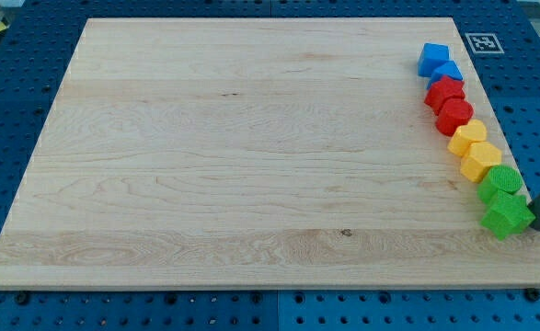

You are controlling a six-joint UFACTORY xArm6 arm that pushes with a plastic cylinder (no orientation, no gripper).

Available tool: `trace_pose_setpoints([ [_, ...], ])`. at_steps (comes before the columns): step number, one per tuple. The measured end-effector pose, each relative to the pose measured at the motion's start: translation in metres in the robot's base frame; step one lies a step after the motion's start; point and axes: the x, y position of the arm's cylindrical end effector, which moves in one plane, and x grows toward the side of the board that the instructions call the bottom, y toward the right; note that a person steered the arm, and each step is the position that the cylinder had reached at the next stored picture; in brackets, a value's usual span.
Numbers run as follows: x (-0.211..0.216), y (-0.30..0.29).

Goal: Move the green star to the left of the board

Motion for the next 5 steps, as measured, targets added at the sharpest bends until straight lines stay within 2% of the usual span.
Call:
trace_pose_setpoints([
  [1,-0.006,-0.035],
  [2,-0.008,-0.043],
  [4,-0.006,0.000],
  [5,-0.006,0.000],
])
